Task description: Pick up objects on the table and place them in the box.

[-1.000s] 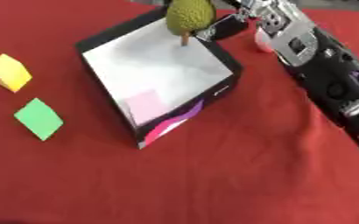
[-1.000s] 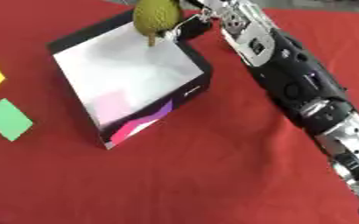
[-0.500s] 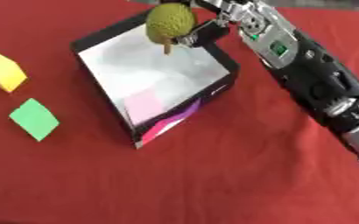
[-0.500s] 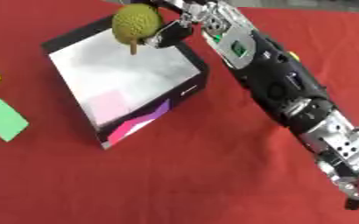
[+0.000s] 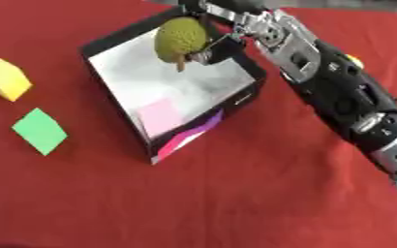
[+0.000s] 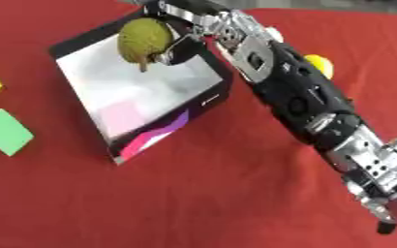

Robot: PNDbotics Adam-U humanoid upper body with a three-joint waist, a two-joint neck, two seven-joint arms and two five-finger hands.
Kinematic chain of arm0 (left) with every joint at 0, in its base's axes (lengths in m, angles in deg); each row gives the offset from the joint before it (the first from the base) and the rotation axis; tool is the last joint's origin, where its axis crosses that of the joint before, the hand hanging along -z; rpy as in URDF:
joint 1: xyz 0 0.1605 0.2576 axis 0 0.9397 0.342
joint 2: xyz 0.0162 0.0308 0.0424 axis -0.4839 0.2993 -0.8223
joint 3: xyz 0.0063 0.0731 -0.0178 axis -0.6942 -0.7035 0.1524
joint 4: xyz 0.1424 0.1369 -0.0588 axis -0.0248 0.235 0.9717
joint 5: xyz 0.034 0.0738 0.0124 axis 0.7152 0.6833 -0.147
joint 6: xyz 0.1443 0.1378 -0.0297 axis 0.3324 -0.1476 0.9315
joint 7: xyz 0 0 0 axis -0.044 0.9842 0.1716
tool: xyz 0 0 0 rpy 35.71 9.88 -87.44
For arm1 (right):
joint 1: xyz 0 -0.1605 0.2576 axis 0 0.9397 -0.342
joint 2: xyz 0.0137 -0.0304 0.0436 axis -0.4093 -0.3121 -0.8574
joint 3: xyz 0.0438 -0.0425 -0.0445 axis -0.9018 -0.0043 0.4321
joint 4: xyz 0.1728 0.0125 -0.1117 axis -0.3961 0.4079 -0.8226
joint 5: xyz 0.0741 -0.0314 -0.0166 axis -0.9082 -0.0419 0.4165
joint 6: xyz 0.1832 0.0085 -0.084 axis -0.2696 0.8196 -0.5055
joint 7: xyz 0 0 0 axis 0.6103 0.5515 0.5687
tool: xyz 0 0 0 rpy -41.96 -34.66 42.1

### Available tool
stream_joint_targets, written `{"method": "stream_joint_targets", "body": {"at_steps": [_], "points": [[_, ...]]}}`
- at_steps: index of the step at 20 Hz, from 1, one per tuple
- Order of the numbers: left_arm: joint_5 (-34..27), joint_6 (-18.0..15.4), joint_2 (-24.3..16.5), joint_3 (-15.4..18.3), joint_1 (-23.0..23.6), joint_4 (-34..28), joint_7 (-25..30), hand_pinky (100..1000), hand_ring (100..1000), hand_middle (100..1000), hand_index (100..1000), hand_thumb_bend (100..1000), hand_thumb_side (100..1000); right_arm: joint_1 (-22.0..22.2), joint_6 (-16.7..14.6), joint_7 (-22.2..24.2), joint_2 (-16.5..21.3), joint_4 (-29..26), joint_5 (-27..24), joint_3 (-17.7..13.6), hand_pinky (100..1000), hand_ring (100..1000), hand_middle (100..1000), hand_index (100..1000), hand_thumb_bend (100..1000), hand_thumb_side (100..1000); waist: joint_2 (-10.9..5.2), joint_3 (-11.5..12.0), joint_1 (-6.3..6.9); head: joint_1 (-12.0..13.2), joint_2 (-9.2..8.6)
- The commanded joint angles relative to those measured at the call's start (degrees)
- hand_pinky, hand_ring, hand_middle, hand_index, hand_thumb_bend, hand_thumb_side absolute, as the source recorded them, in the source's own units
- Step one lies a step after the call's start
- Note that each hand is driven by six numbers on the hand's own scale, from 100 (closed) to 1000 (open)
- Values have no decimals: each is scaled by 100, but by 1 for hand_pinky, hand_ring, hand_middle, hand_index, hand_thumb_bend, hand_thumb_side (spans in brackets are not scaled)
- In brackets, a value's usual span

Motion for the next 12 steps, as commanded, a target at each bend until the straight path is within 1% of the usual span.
{"method": "stream_joint_targets", "body": {"at_steps": [1, 2, 3, 4, 6, 8, 9, 12], "points": [[-7, 16, -160, 7, -72, -97, 37, 710, 858, 691, 733, 100, 610, -63, -154, 208, 64, -119, 197, -31, 830, 652, 647, 869, 201, 176, -100, 9, 33, -5, -51], [-9, 29, -161, 6, -66, -97, 43, 710, 858, 690, 733, 100, 613, -57, -206, 255, 66, -121, 237, -40, 856, 735, 734, 919, 210, 214, -99, 8, 33, -3, -50], [-11, 43, -163, 3, -58, -97, 50, 710, 859, 690, 733, 100, 614, -57, -246, 304, 74, -122, 272, -57, 887, 777, 776, 944, 236, 296, -99, 4, 35, 0, -46], [-14, 53, -166, 1, -53, -97, 58, 710, 859, 691, 733, 100, 614, -62, -272, 340, 86, -128, 323, -82, 914, 809, 805, 960, 253, 422, -98, 0, 37, 3, -43], [-17, 68, -167, -4, -50, -97, 75, 710, 859, 691, 733, 100, 616, -70, -260, 337, 100, -144, 387, -143, 943, 832, 824, 975, 227, 556, -98, -8, 41, 5, -35], [-19, 80, -169, -3, -45, -97, 79, 710, 860, 691, 733, 100, 615, -88, -239, 273, 128, -195, 424, -198, 968, 849, 839, 982, 218, 616, -101, -20, 48, 1, -28], [-19, 84, -172, -4, -43, -97, 80, 709, 860, 691, 733, 100, 613, -95, -232, 240, 142, -221, 453, -209, 978, 855, 846, 986, 215, 629, -102, -25, 53, 1, -25], [-19, 89, -178, -5, -36, -97, 82, 709, 860, 690, 733, 100, 612, -103, -206, 195, 168, -271, 483, -221, 989, 857, 851, 994, 223, 616, -108, -36, 67, -3, -16]]}}
